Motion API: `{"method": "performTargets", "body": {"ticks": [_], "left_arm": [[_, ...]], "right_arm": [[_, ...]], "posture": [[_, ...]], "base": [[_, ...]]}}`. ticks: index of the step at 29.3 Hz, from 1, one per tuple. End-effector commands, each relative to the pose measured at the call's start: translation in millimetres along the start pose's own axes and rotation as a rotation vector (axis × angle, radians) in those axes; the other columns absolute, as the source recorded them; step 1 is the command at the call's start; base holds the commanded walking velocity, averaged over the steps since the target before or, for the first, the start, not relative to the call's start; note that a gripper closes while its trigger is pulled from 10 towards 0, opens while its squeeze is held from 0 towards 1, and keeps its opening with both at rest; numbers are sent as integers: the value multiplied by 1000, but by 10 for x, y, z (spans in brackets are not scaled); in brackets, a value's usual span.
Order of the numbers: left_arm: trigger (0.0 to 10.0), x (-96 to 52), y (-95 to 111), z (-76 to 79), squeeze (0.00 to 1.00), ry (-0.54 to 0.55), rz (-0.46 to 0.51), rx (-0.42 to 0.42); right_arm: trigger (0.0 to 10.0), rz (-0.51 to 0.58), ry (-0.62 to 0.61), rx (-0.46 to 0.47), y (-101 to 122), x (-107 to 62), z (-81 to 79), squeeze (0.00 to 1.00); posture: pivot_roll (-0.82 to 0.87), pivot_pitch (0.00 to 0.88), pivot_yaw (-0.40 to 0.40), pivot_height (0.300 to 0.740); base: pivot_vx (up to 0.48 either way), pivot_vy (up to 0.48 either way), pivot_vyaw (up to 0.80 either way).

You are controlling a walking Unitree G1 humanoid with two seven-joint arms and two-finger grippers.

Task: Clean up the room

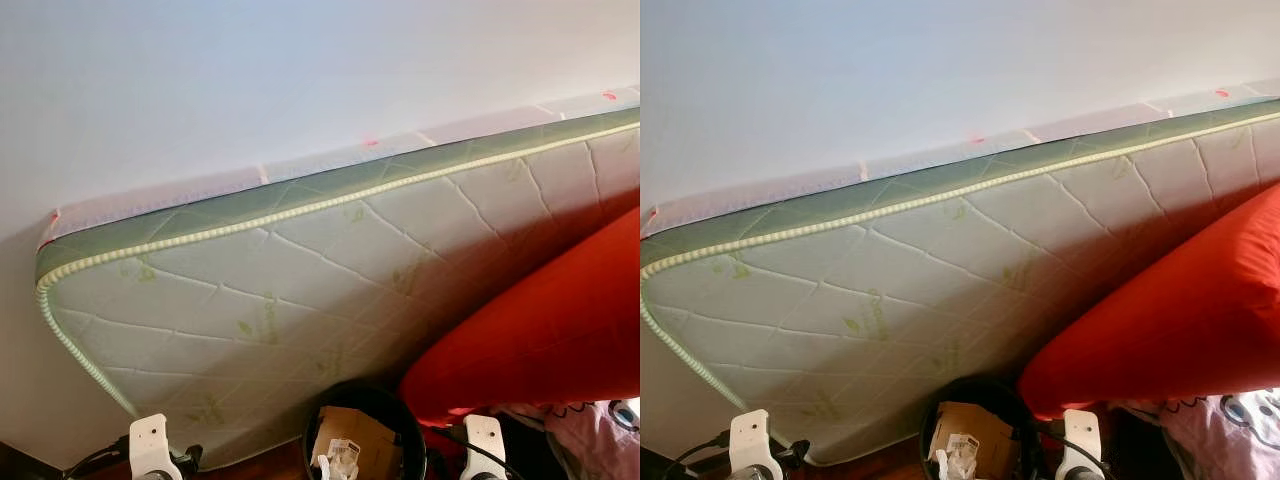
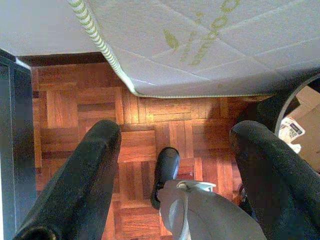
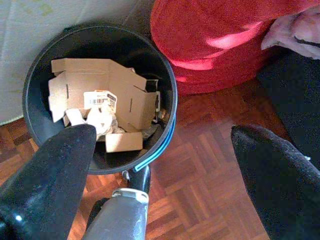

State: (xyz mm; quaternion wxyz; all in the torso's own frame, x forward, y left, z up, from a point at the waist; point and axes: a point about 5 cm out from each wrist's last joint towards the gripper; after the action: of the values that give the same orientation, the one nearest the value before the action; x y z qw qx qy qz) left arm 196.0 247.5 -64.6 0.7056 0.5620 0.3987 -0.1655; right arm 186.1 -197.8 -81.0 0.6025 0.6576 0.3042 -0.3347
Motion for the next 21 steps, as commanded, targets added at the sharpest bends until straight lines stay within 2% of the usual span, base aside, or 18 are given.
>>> {"method": "performTargets", "body": {"ticks": [1,21], "left_arm": [[10000,-2,-42,23,0,-6,-23,6],[10000,-9,-75,21,0,-18,-31,14]], "right_arm": [[10000,-1,-1,5,3,0,4,0],[10000,-9,5,-6,-16,0,-14,0]], "posture": [[139,27,-53,740],[139,0,-54,740]], "base": [[0,0,0],[0,0,0]]}}
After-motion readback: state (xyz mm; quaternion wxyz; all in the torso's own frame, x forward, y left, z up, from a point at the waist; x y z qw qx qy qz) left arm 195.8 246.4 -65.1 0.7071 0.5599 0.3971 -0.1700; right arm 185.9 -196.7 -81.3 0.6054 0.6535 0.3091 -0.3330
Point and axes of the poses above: a point about 5 cm out from each wrist's last joint towards the gripper, its own x axis pointing out of the wrist towards the gripper, its own y axis along the axis of the wrist's last joint, z = x × y, and after that the axes turned 3 degrees about -x, right-handed
